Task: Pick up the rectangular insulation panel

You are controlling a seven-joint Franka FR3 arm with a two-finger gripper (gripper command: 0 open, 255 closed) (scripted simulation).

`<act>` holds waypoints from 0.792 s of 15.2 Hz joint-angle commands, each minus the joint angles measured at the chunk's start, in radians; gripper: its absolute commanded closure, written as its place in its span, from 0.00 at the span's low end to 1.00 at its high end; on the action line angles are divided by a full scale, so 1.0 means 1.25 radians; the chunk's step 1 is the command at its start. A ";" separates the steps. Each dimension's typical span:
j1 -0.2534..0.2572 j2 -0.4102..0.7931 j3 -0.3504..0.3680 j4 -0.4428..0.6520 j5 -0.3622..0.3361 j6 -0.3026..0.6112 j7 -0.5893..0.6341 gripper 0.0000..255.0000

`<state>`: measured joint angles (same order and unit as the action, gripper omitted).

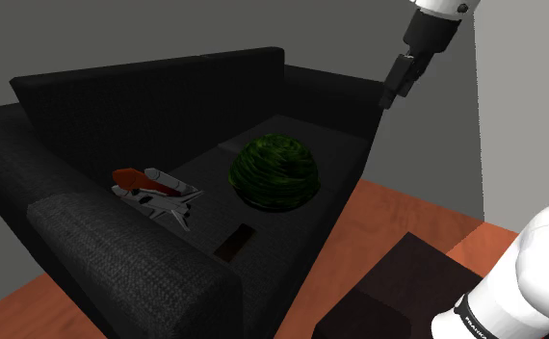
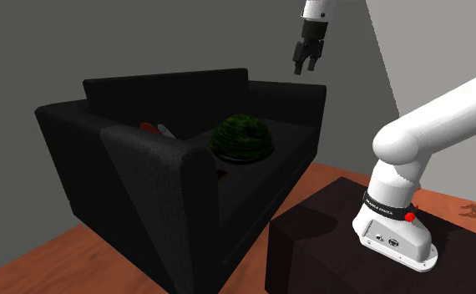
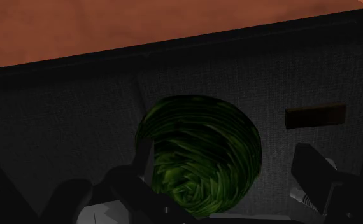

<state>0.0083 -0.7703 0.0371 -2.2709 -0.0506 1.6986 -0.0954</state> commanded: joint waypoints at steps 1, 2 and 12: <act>0.000 0.000 0.000 0.000 0.000 0.000 0.000 0.00; -0.003 -0.003 0.015 -0.022 0.009 0.016 0.034 0.00; -0.029 0.054 0.188 -0.167 0.107 0.193 0.369 0.00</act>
<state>-0.0255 -0.7137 0.2478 -2.4655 0.0690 1.9164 0.3176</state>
